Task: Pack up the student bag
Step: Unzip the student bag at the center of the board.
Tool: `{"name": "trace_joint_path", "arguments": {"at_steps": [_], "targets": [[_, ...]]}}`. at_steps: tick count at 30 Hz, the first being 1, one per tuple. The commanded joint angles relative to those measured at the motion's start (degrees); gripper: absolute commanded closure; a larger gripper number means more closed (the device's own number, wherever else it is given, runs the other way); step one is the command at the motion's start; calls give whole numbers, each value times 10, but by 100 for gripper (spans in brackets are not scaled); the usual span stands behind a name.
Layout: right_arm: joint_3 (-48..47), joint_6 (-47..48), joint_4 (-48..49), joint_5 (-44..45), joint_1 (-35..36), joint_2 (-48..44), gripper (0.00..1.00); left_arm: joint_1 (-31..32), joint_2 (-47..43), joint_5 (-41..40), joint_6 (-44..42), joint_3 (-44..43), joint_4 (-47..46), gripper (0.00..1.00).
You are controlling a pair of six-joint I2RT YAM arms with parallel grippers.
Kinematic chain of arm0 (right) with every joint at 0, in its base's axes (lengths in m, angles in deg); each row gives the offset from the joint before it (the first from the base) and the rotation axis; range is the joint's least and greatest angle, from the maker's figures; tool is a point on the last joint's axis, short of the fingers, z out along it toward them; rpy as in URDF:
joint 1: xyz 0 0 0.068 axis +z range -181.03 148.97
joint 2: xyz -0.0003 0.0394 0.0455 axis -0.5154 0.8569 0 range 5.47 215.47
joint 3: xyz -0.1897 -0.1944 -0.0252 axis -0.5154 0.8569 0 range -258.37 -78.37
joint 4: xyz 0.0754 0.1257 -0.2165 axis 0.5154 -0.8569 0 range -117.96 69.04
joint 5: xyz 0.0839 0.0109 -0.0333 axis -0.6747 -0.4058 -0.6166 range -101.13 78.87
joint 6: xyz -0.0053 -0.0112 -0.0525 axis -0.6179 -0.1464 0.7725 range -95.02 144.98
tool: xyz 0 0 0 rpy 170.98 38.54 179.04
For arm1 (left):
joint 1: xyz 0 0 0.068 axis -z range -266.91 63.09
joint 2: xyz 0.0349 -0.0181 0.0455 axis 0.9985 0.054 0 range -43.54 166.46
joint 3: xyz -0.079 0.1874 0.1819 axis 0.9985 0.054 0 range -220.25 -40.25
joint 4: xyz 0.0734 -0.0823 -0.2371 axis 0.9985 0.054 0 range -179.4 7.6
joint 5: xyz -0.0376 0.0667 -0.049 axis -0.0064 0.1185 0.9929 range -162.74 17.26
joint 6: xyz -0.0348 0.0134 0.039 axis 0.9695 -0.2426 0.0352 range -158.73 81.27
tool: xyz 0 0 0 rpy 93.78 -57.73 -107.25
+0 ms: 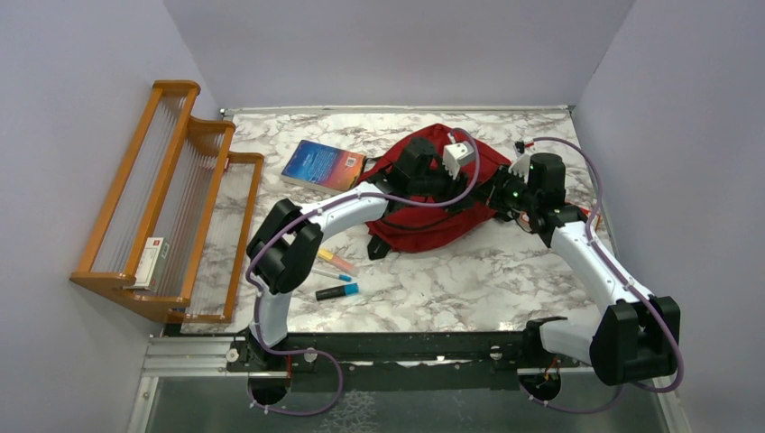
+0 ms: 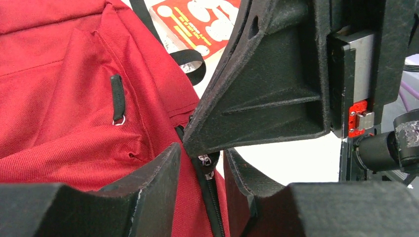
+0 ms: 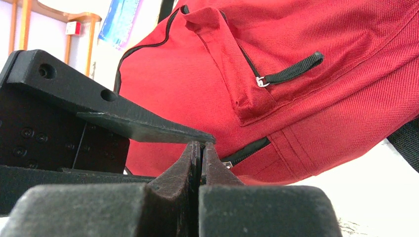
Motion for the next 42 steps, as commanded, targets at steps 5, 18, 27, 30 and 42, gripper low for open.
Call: {"name": "trace_joint_path", "arguments": {"at_steps": [5, 18, 27, 30, 42], "targets": [[-15, -7, 7, -1, 3, -7, 99, 6, 9, 21, -9, -13, 0, 72], [-11, 1, 4, 28, 3, -16, 94, 6, 13, 20, -6, -18, 10, 100], [-5, 27, -17, 120, 3, -51, 73, 6, 7, 15, -14, -11, 19, 100], [-10, 46, -36, 155, 3, -52, 67, 7, 6, 15, -14, -9, 19, 100], [20, 29, -49, 148, 3, -74, 54, 6, -1, 7, -1, -3, 9, 100]]}}
